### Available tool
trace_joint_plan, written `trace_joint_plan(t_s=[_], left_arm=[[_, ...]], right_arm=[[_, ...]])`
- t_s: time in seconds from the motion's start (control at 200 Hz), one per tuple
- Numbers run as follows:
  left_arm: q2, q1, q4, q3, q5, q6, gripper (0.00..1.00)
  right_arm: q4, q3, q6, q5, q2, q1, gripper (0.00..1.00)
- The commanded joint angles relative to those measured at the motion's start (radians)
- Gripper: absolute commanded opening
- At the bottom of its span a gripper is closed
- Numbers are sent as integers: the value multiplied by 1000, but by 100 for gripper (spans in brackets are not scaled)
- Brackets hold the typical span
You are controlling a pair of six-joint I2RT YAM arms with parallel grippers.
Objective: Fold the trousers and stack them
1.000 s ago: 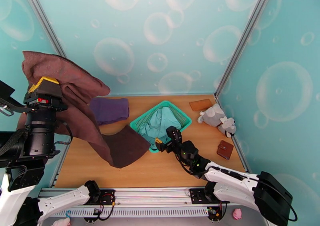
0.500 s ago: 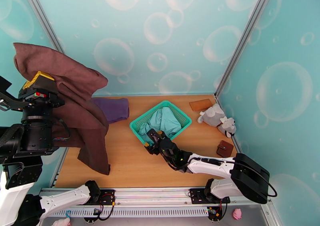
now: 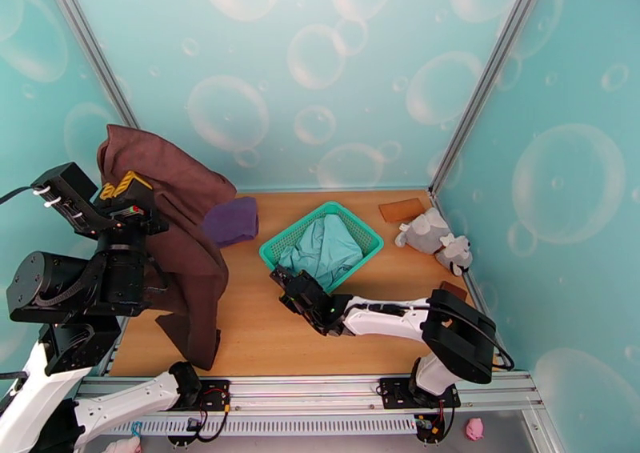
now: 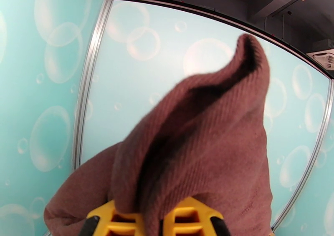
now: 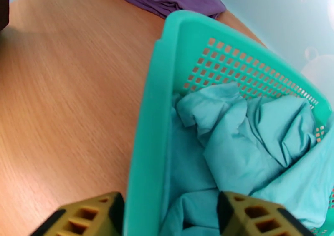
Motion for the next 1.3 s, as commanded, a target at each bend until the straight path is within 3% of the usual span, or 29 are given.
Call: trace_joint_plan(t_s=[0.0, 0.08, 0.175, 0.34, 0.67, 0.79, 0.99, 1.295], left_arm=[[-43, 1, 68, 0, 3, 25, 0], [-68, 0, 70, -25, 1, 14, 0], [-102, -1, 98, -82, 4, 2, 0], [-115, 0, 124, -162, 3, 0, 0], [-197, 1, 256, -433, 23, -22, 0], [-227, 2, 311, -499, 18, -10, 0], [-267, 4, 319, -545, 45, 12, 0], [-278, 58, 317, -577, 84, -24, 0]], right_arm=[[-64, 33, 27, 24, 29, -3, 42], [-75, 74, 45, 13, 37, -20, 26], [-109, 157, 74, -30, 78, -60, 22], [-171, 391, 120, -78, 237, -149, 0], [-520, 1143, 370, -67, 705, -302, 0], [-593, 1332, 480, -141, 809, -351, 0], [-581, 1434, 591, -256, 876, -403, 0], [-488, 1442, 655, -341, 912, -418, 4]])
